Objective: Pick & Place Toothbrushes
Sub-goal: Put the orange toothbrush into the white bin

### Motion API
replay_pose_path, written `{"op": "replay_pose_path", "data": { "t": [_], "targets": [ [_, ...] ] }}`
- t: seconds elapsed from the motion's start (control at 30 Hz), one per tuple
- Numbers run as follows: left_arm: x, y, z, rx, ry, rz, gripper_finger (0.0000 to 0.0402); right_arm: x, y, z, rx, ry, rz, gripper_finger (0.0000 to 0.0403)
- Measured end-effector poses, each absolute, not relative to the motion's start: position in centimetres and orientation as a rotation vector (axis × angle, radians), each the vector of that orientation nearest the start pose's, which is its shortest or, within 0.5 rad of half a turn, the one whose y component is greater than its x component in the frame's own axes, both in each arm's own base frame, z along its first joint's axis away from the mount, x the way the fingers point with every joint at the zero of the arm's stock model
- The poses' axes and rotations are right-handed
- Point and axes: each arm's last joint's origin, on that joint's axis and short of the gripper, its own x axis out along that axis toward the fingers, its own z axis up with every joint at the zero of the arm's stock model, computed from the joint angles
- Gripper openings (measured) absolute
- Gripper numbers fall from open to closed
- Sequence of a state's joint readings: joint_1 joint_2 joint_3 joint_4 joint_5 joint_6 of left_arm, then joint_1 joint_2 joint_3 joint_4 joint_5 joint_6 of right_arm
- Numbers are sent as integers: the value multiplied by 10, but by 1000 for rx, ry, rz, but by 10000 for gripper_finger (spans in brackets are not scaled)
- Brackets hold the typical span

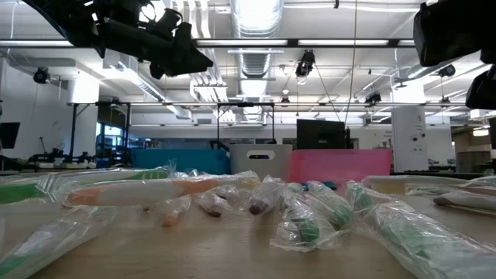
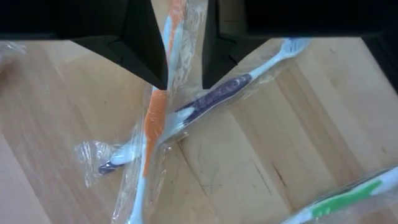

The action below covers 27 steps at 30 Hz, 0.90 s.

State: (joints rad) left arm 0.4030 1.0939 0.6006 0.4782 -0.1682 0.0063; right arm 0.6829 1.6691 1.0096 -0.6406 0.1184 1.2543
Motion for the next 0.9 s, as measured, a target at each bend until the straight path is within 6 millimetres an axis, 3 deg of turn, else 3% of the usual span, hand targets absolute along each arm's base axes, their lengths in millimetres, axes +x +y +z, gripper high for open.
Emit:
{"op": "replay_pose_path", "data": {
  "t": [0.27, 0.53, 0.9],
  "targets": [
    [218, 98, 273, 4, 18, 571, 172, 236, 189, 161, 537, 1320, -345, 146],
    [218, 98, 273, 4, 19, 571, 172, 236, 188, 154, 522, 1341, -379, 169],
    [218, 98, 273, 4, 23, 571, 172, 238, 190, 134, 471, 1394, -418, 122]
  ]
}}
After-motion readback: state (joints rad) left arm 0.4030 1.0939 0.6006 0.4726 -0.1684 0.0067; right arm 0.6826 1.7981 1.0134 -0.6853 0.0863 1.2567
